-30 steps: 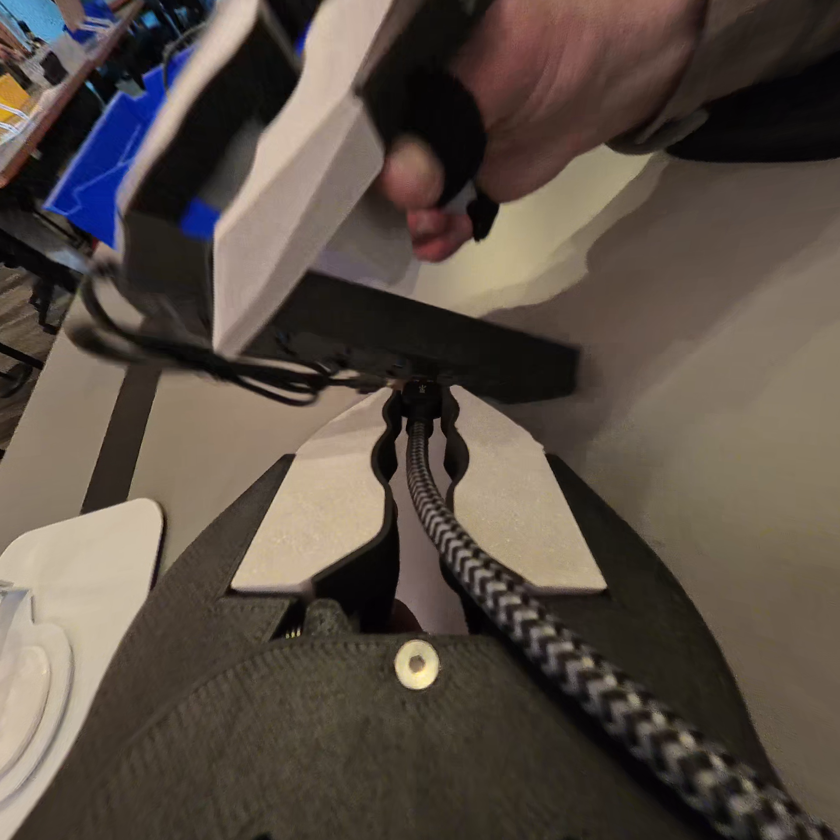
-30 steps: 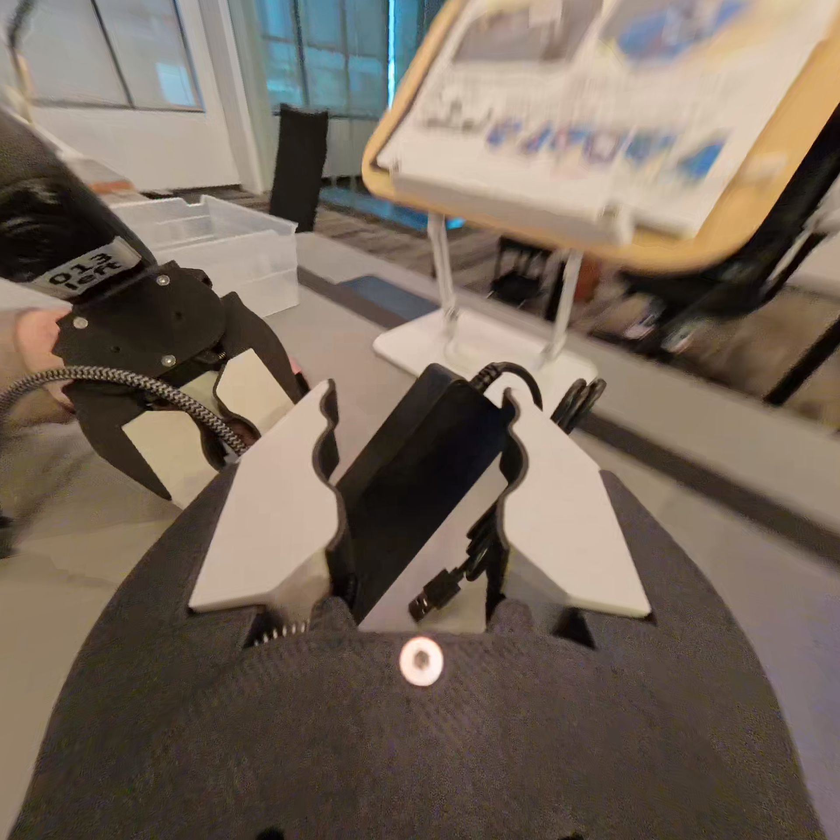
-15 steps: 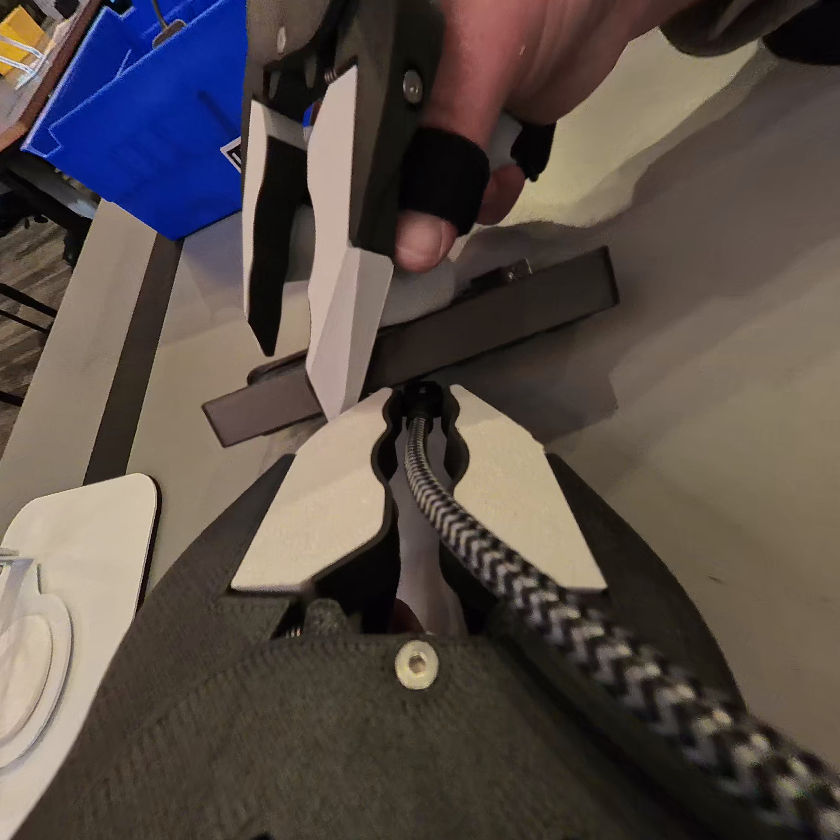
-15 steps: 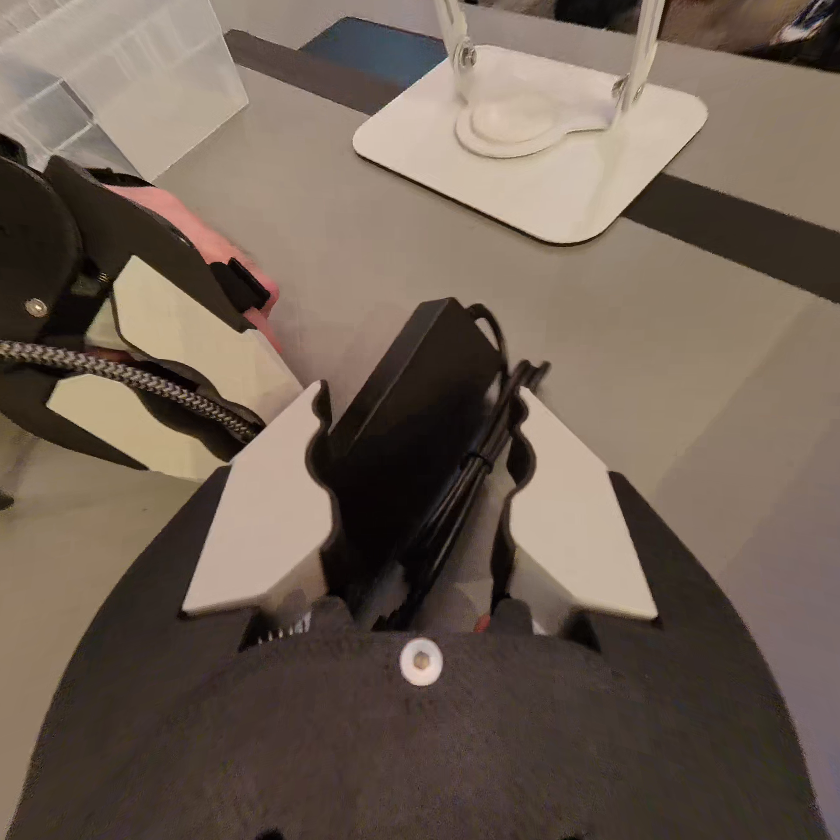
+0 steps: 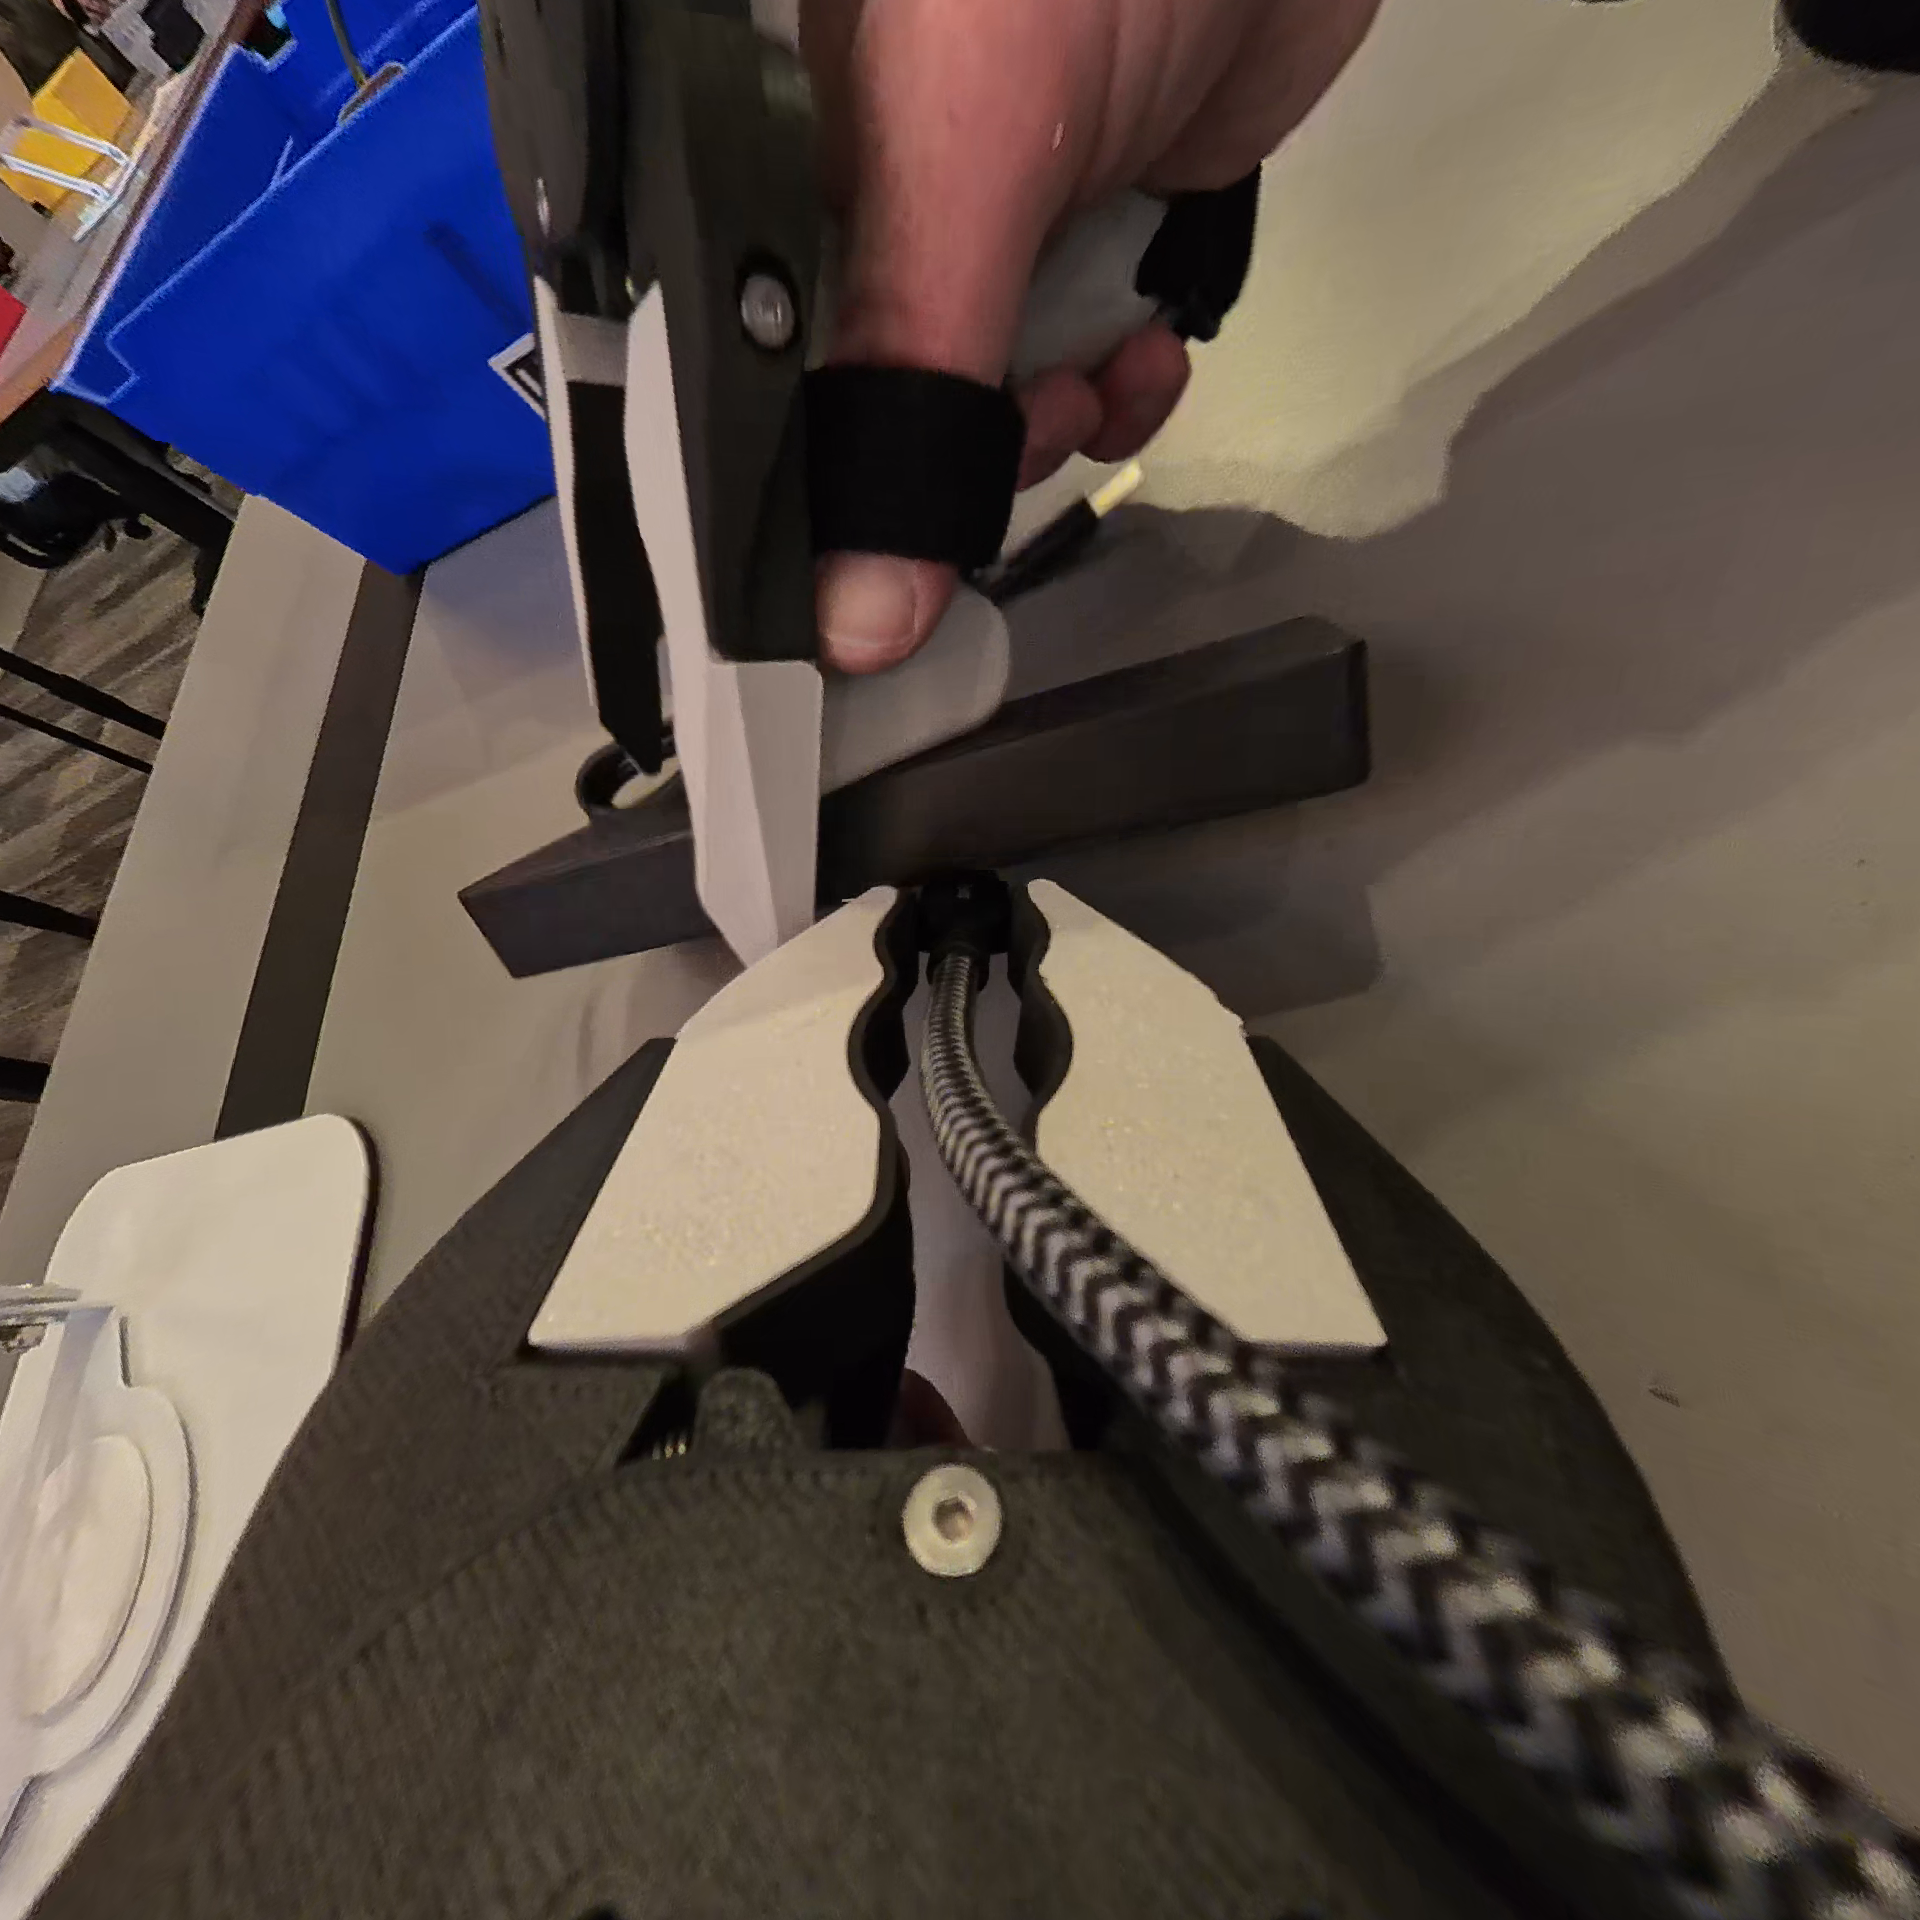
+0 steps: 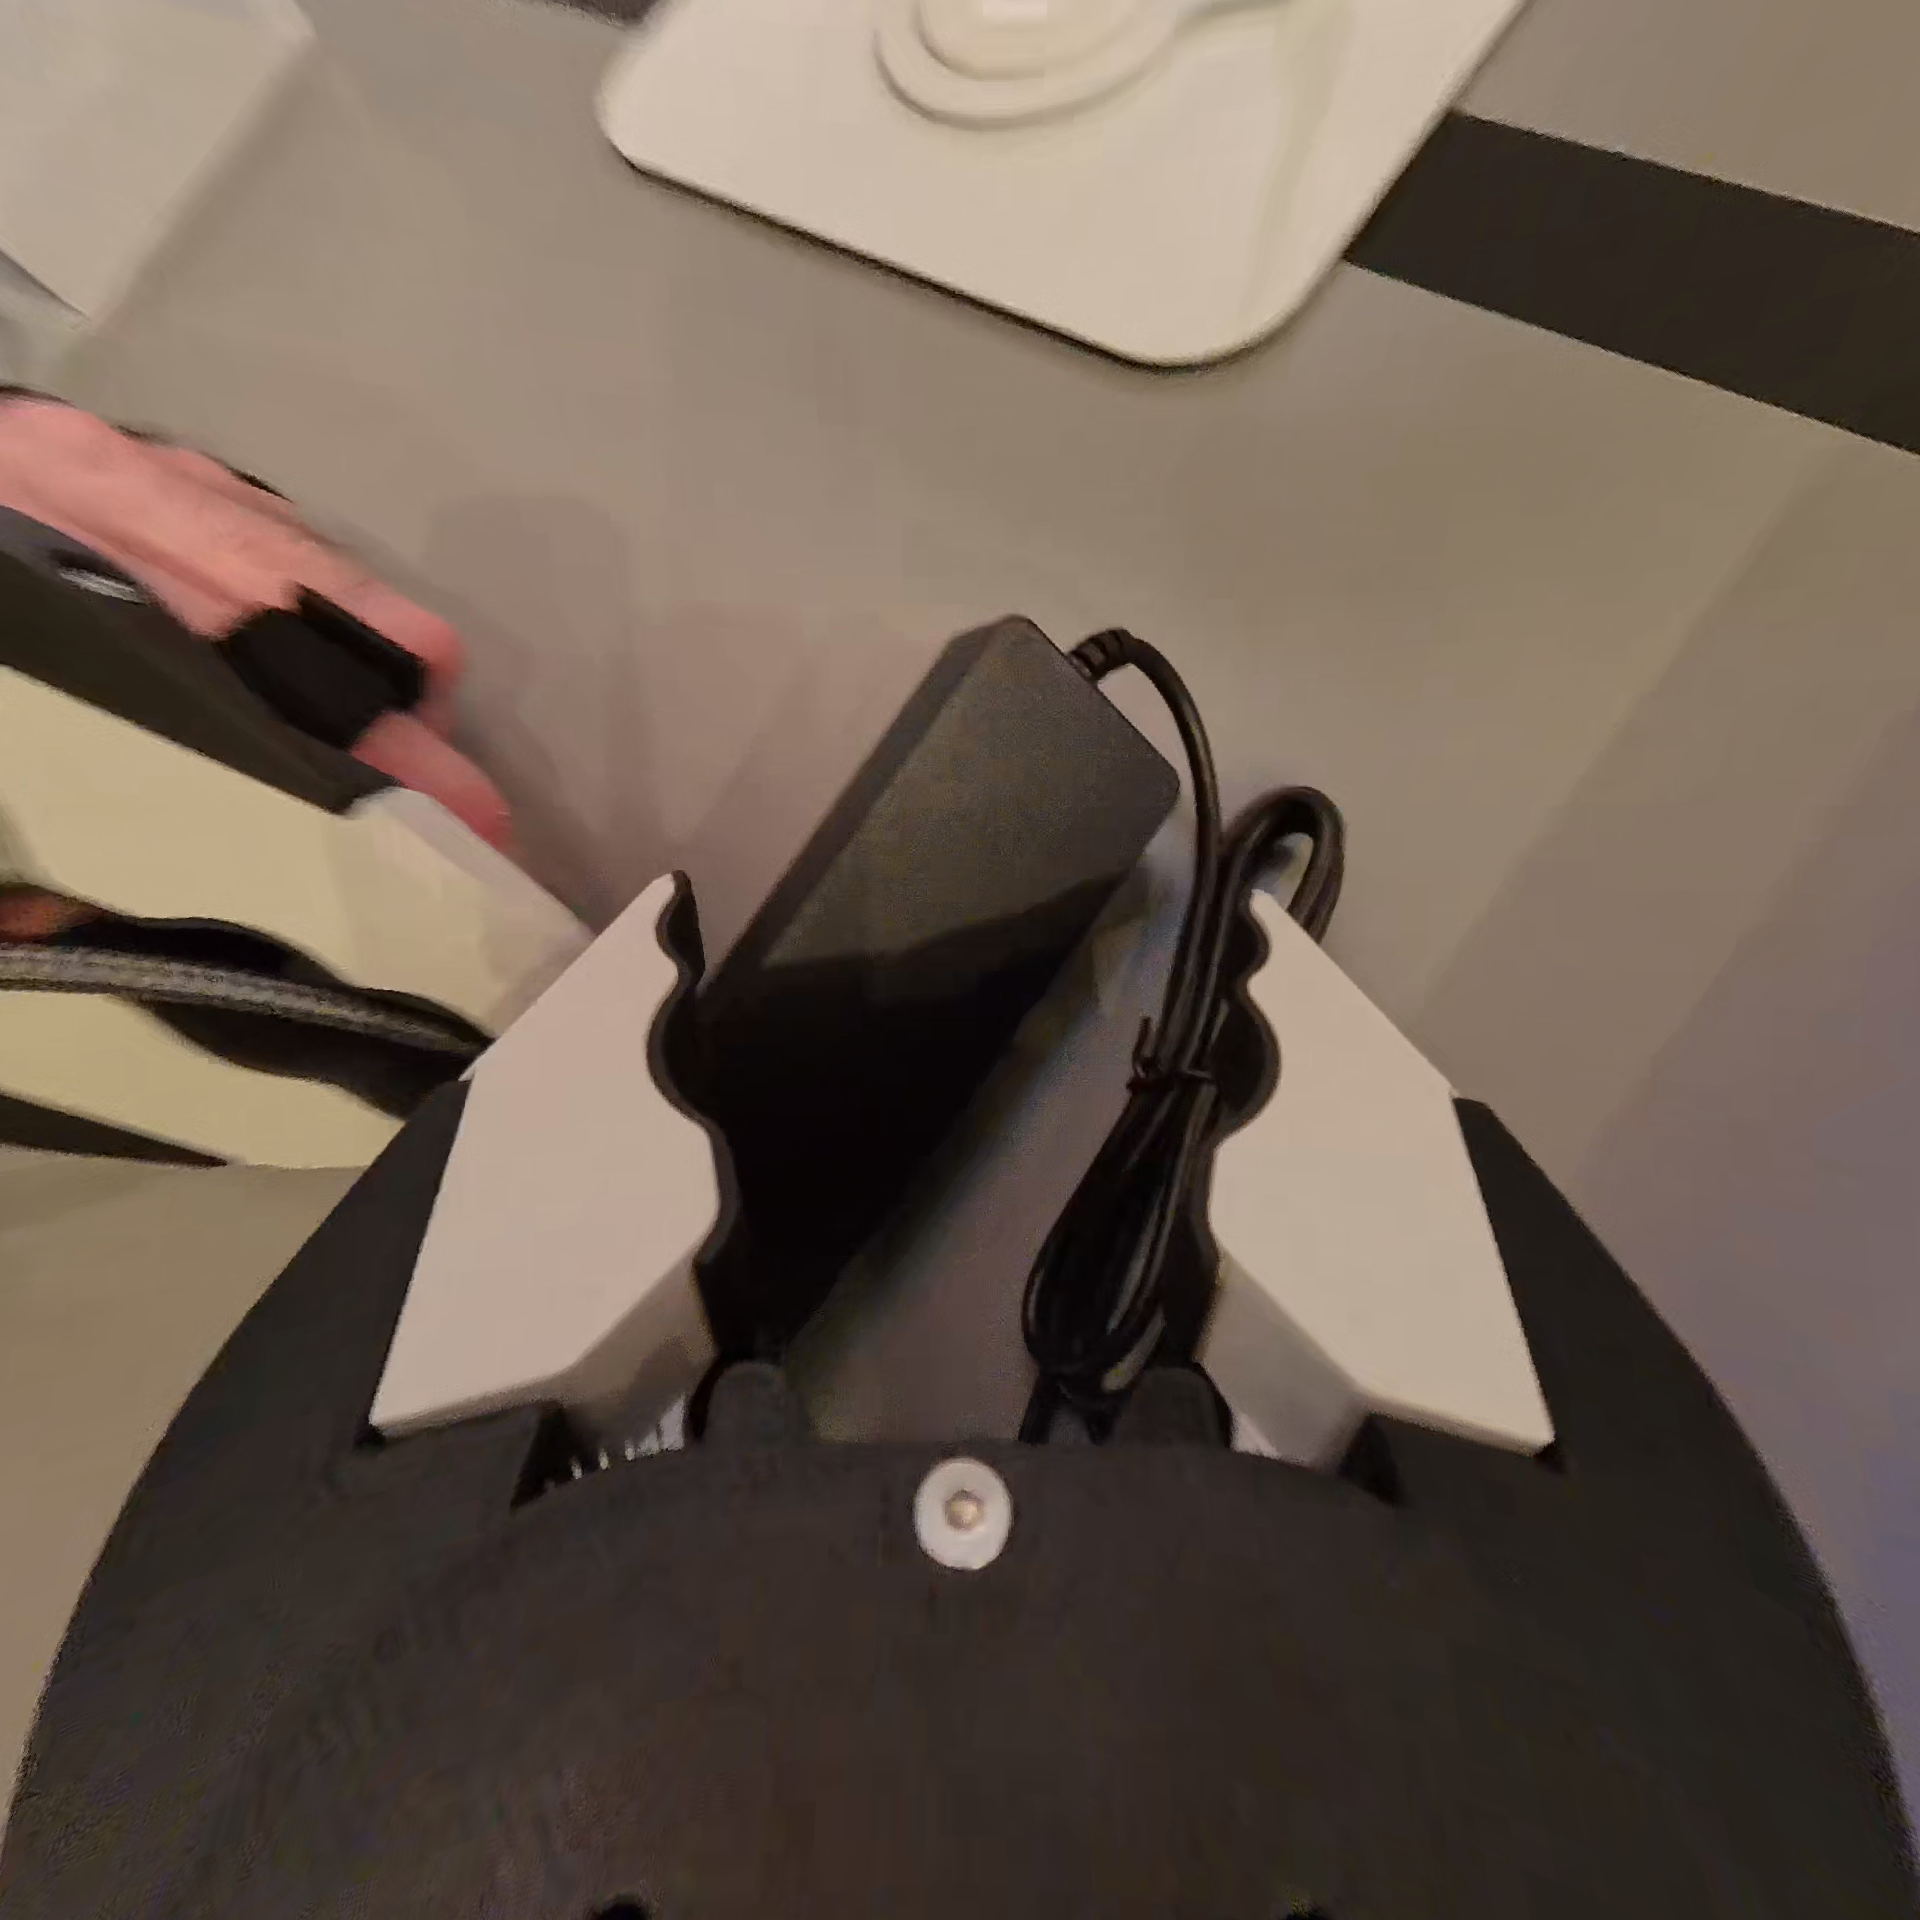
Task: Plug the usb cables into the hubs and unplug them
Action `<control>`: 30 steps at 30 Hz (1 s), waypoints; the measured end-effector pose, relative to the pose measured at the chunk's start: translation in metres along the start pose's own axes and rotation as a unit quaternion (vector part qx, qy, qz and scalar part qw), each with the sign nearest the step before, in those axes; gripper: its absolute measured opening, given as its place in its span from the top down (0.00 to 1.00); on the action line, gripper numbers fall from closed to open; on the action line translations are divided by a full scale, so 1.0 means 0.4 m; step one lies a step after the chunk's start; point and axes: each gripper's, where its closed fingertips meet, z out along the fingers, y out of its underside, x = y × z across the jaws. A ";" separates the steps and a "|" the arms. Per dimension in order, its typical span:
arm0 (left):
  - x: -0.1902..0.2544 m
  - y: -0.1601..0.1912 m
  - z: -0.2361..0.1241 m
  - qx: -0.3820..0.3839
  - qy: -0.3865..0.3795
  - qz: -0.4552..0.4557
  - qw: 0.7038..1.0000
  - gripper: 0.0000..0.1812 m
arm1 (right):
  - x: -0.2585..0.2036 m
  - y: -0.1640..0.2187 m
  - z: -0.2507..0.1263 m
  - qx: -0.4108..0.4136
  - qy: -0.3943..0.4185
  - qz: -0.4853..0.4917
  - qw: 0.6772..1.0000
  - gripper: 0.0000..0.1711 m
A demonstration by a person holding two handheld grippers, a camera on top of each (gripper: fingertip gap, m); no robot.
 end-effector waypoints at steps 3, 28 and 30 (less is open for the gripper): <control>0.008 0.000 0.010 -0.007 0.001 0.008 1.000 0.91 | 0.011 0.017 0.001 -0.021 0.005 0.013 1.000 0.39; -0.085 -0.084 -0.123 0.059 -0.072 -0.016 0.996 0.91 | -0.057 -0.171 -0.197 0.317 -0.145 0.011 0.937 0.68; -0.119 -0.092 -0.150 0.078 -0.092 -0.042 0.992 0.91 | -0.089 -0.185 -0.229 0.347 -0.161 -0.027 0.923 0.68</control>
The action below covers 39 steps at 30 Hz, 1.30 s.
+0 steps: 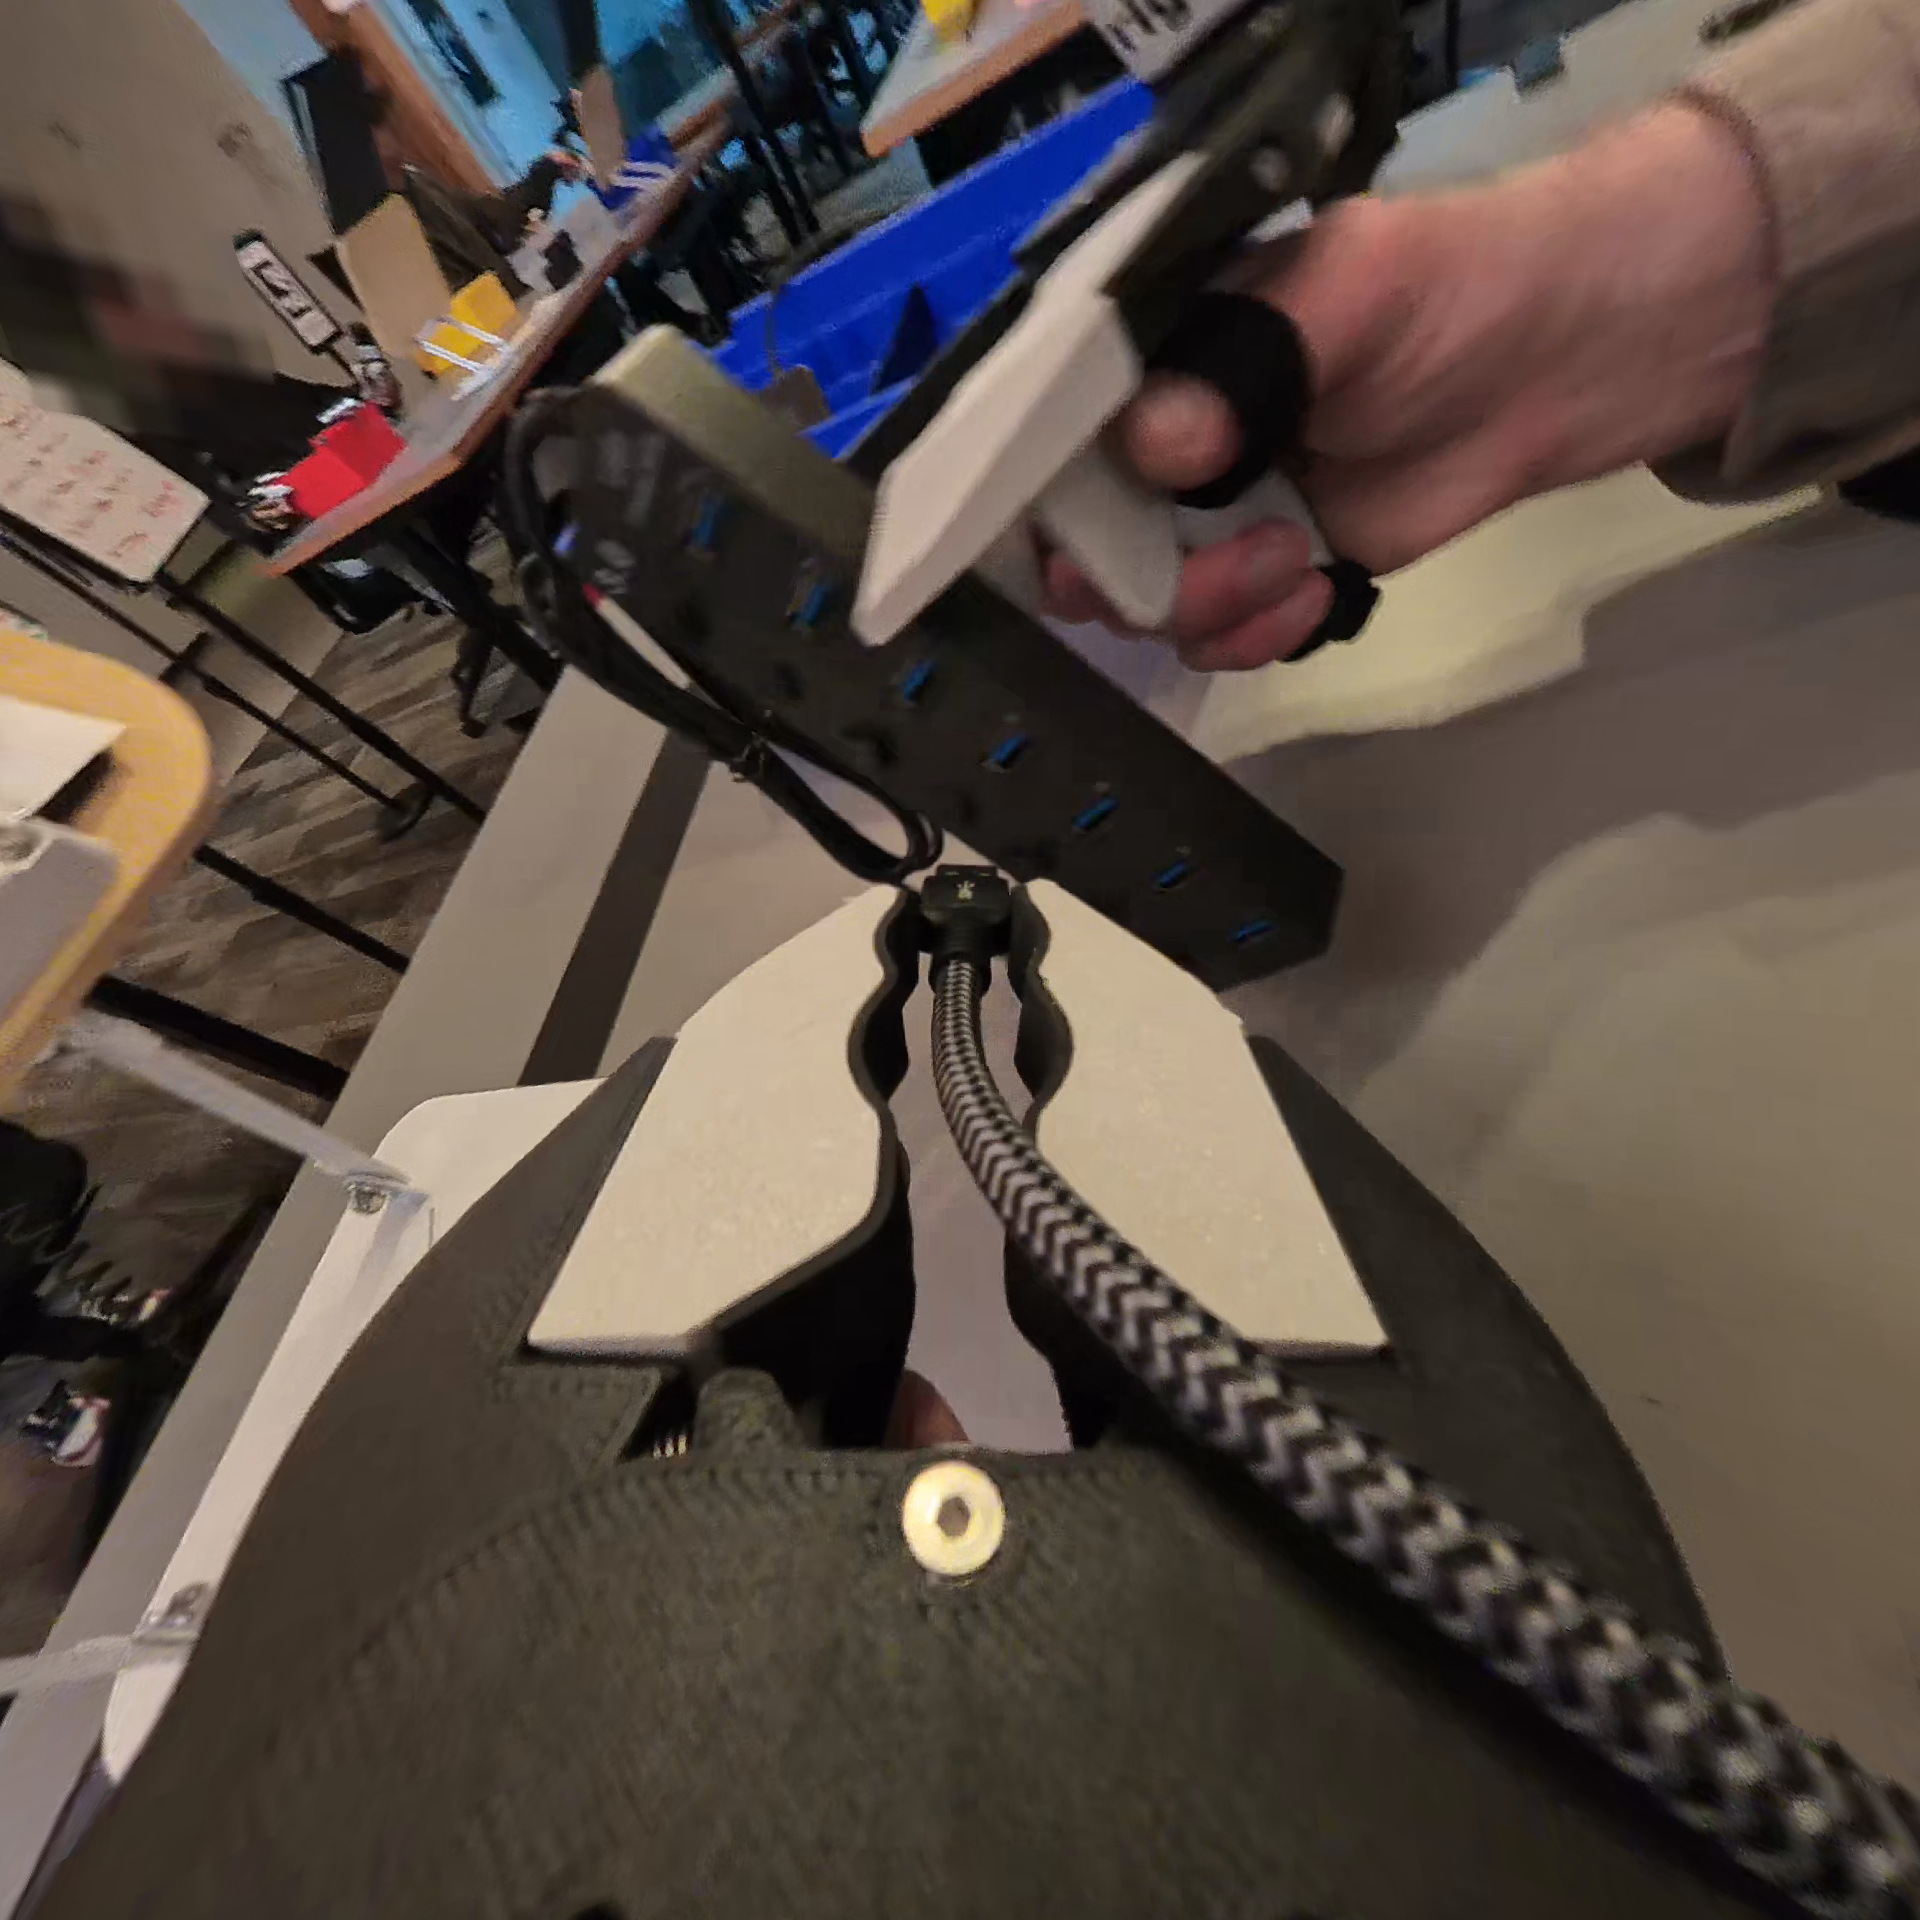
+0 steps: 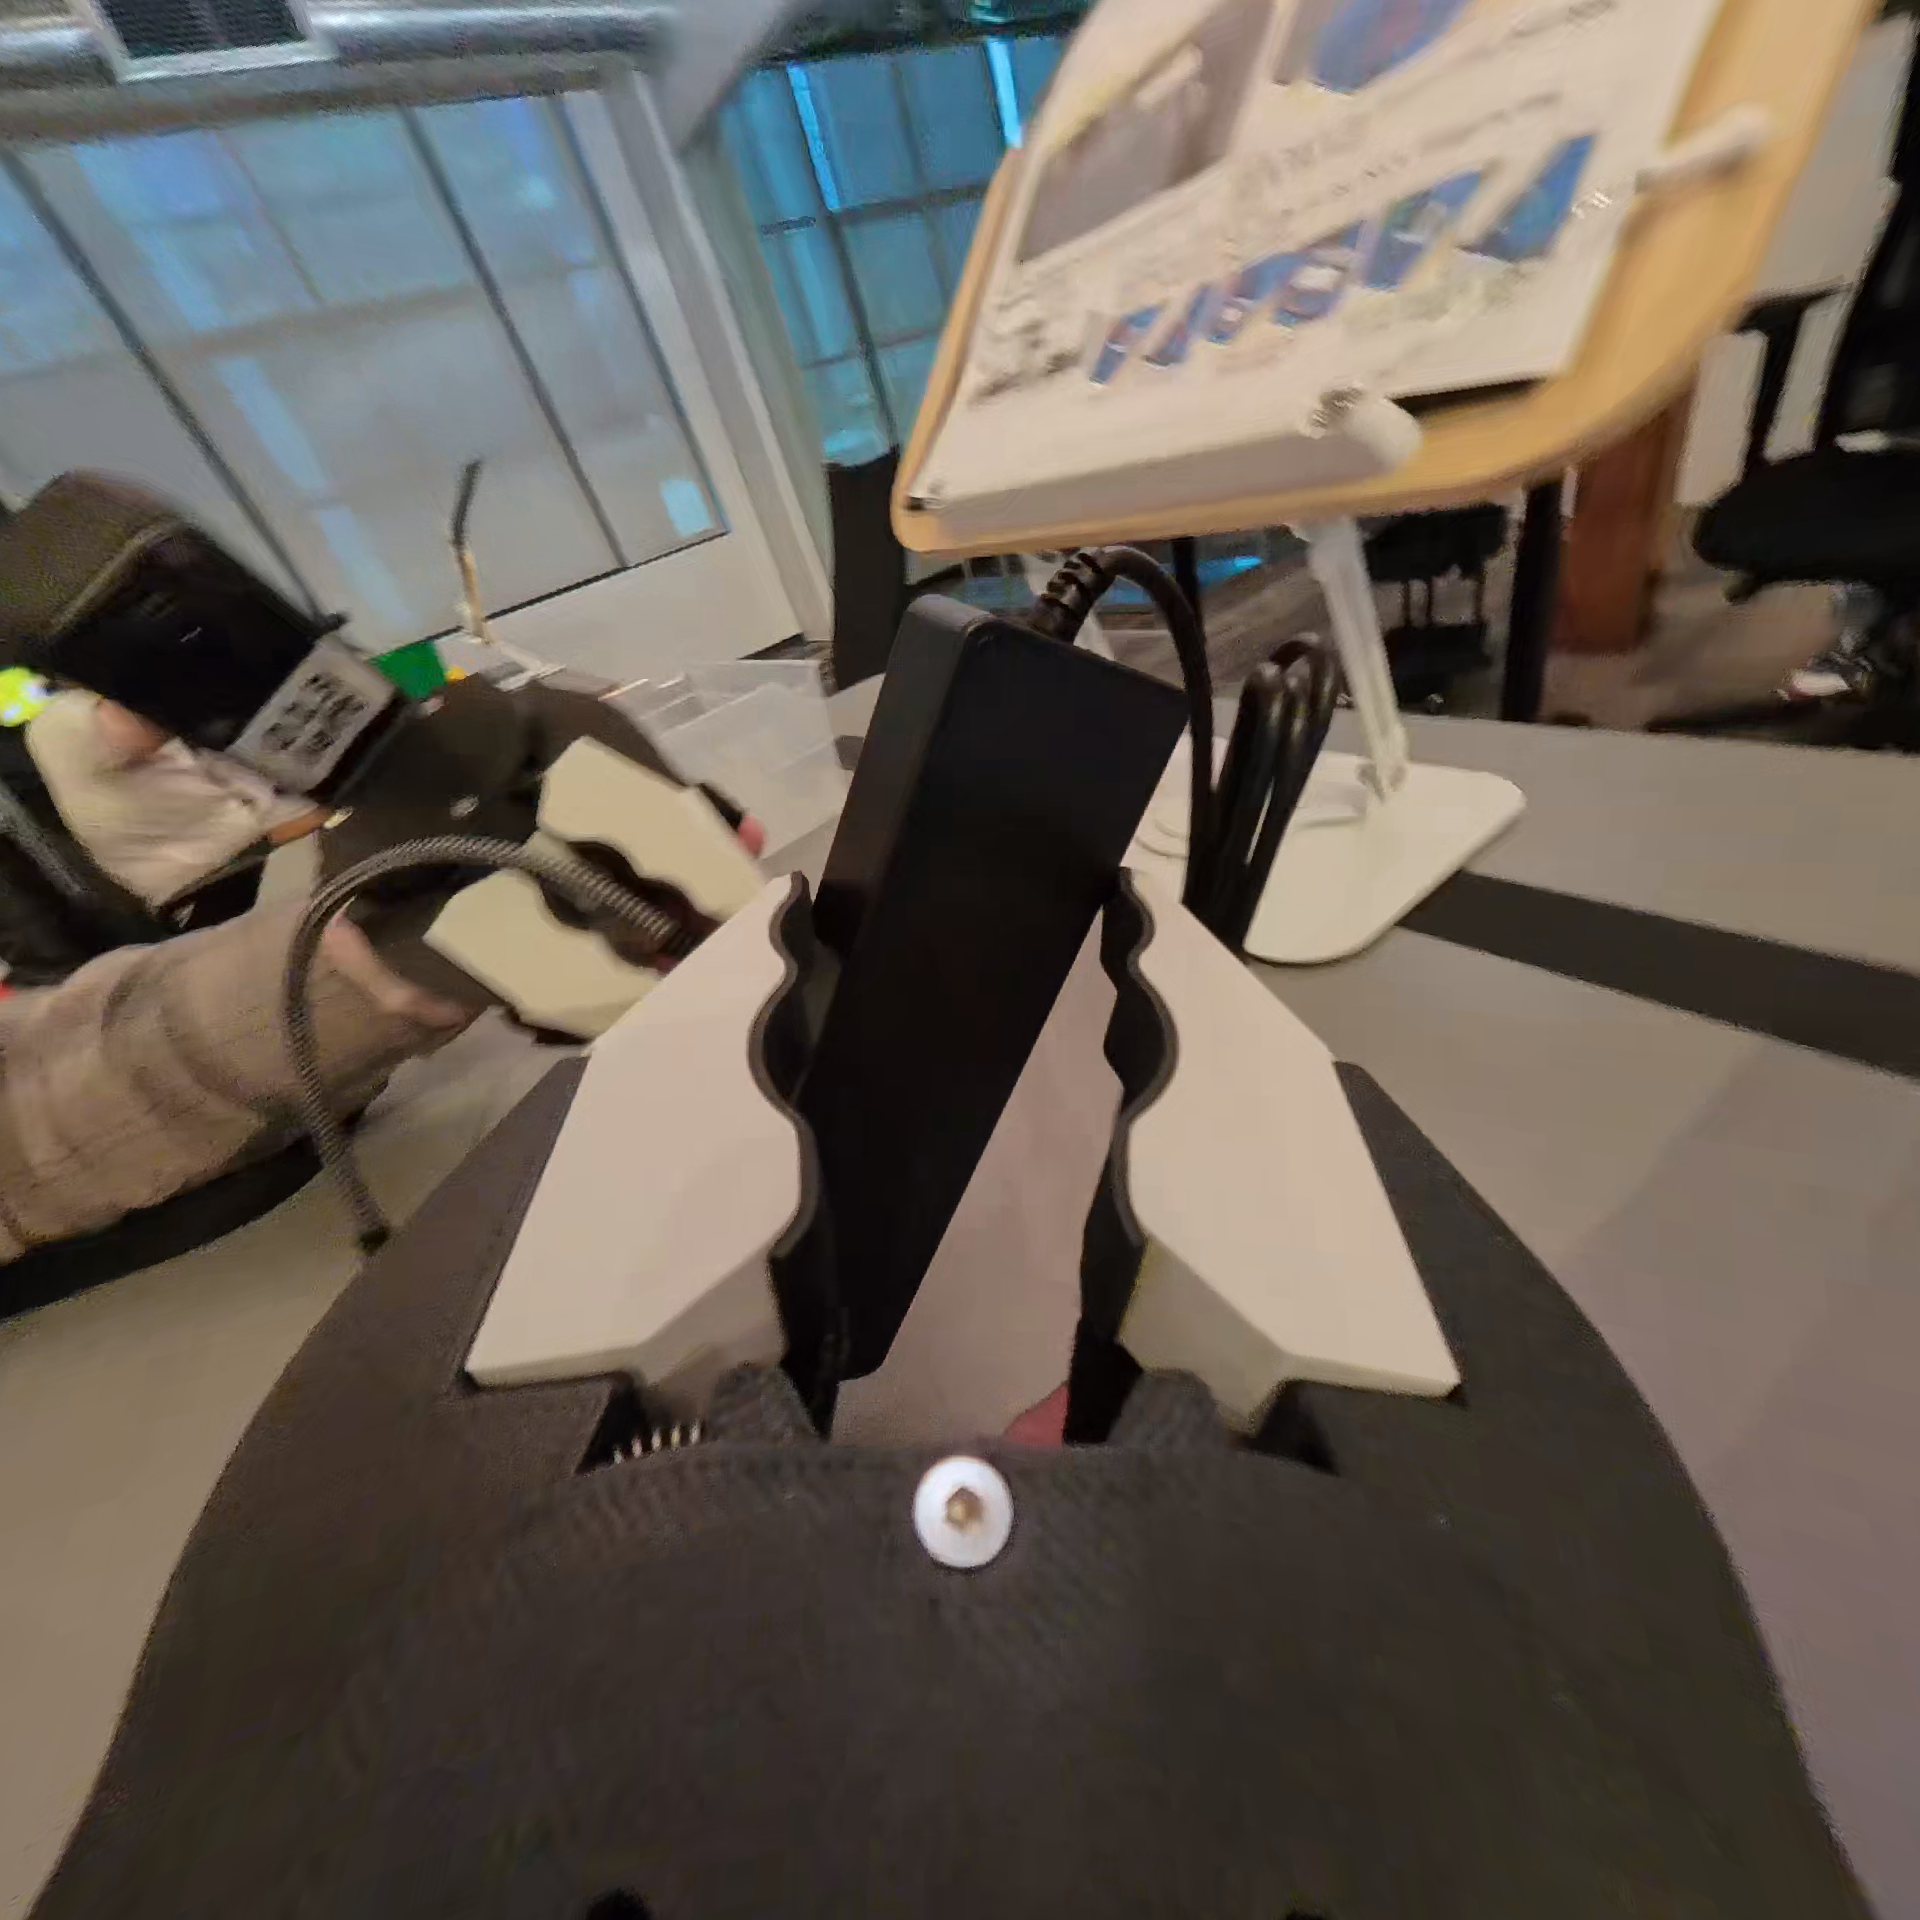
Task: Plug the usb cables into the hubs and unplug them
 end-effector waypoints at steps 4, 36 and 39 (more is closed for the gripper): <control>-0.057 -0.023 -0.015 0.029 -0.044 -0.051 0.997 0.91 | -0.083 0.016 0.014 -0.008 -0.052 -0.089 0.995 0.68; -0.001 -0.084 -0.002 0.059 -0.071 0.037 0.995 0.91 | -0.151 0.158 0.072 -0.228 -0.030 -0.151 0.961 0.60; -0.006 -0.090 -0.004 0.060 -0.082 0.049 0.994 0.91 | -0.159 0.152 0.063 -0.252 -0.047 -0.153 0.954 0.57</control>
